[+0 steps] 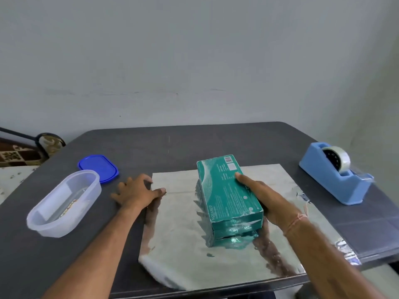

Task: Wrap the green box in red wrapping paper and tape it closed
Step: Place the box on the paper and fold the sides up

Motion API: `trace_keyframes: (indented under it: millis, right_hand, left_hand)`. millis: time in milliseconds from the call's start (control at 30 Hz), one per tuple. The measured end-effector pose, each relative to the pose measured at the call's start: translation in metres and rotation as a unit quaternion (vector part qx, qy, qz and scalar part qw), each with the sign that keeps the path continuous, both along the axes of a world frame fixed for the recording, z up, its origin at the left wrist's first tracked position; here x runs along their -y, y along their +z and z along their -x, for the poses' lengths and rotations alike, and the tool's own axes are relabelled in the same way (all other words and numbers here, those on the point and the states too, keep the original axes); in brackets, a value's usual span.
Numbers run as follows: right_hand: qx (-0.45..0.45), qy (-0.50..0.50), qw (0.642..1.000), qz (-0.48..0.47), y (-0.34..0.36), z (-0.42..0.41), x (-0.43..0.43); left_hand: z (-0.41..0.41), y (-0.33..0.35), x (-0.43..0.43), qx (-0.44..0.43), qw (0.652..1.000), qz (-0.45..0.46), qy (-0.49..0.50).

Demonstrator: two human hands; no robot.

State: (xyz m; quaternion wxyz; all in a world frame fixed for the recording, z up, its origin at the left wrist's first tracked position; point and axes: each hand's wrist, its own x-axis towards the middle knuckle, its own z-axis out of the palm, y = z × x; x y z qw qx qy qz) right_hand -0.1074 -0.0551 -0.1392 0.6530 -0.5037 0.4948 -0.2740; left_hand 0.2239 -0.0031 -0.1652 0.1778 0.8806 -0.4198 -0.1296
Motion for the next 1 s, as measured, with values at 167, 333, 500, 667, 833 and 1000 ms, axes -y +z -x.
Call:
trace_keyframes:
  millis: [167, 333, 500, 667, 833, 1000]
  right_hand:
    - [0.012, -0.009, 1.000, -0.024, -0.002, -0.003, 0.001]
    - [0.027, -0.017, 0.999, -0.036, -0.001, -0.004, -0.001]
    - [0.035, -0.018, 0.998, -0.043, 0.002, -0.005, -0.003]
    - [0.012, -0.014, 1.000, -0.011, 0.005, -0.009, -0.003]
    - [-0.004, -0.027, 1.000, 0.009, 0.002, -0.021, 0.001]
    - [-0.012, -0.018, 0.999, 0.027, -0.001, -0.030, 0.006]
  left_hand:
    - [0.001, -0.004, 0.004, -0.015, 0.999, 0.035, 0.004]
    - [0.006, -0.011, 0.005, 0.014, 0.995, 0.094, 0.001]
    - [0.006, -0.015, 0.006, -0.007, 0.986, 0.164, -0.040]
    - [-0.019, -0.014, 0.015, -0.045, 0.979, 0.192, -0.041]
    - [-0.047, -0.010, 0.019, -0.029, 0.980, 0.197, -0.029]
    - [-0.055, -0.008, 0.019, -0.030, 0.981, 0.191, -0.032]
